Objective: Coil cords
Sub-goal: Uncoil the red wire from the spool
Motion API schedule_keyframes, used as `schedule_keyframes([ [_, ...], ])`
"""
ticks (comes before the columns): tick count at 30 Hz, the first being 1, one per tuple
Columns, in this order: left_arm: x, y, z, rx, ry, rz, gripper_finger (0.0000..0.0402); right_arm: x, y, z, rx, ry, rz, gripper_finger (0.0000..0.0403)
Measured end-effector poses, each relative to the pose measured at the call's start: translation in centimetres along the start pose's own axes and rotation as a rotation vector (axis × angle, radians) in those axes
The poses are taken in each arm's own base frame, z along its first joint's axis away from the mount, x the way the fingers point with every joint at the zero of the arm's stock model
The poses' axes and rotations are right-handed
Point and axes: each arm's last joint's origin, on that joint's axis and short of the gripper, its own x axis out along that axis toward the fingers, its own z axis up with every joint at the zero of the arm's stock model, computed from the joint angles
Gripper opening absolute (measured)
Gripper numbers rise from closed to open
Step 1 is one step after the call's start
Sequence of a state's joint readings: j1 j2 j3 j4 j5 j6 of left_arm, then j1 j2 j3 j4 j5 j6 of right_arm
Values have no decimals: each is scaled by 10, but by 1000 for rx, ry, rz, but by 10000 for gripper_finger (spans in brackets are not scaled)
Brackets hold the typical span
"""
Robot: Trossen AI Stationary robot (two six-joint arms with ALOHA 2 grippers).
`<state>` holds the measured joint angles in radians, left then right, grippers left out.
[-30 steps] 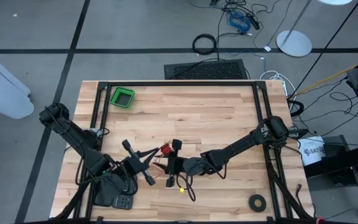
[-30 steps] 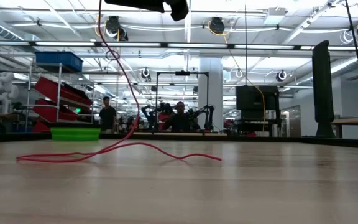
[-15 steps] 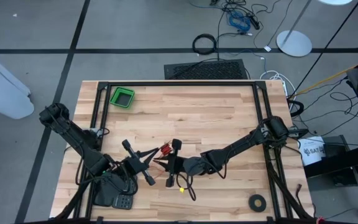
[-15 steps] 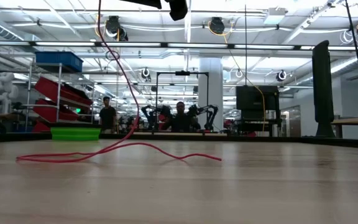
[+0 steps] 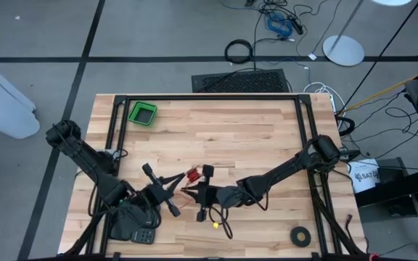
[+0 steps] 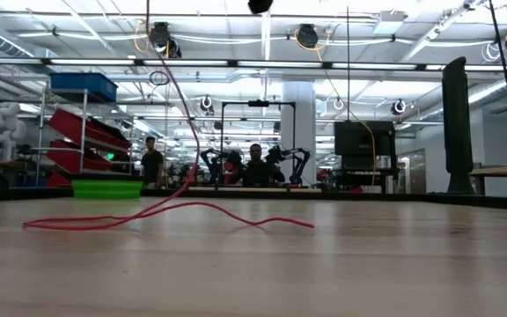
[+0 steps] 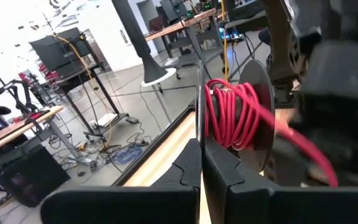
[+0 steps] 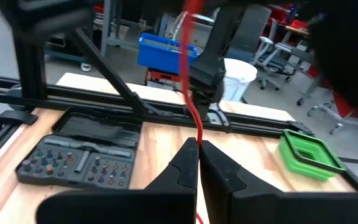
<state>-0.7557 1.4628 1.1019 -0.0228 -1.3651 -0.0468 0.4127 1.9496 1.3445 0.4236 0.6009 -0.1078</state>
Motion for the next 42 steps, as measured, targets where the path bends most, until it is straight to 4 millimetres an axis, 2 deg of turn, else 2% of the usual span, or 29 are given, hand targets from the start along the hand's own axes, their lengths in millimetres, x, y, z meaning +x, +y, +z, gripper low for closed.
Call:
schedule_keyframes([
  [16,-4,-2,-3,41,7,-59,4,-63,18,44,-96,-16,-82,0],
  [22,-4,-4,-4,56,13,-117,4,-82,23,51,-152,9,-172,0],
  [28,-4,-4,-4,55,13,-117,4,-84,20,40,-221,102,-226,0],
  [37,-7,-4,-4,56,7,-113,4,-71,-6,12,-220,301,-289,0],
  [42,-10,-4,-2,64,-1,-107,4,-64,-14,-2,-199,350,-252,0],
])
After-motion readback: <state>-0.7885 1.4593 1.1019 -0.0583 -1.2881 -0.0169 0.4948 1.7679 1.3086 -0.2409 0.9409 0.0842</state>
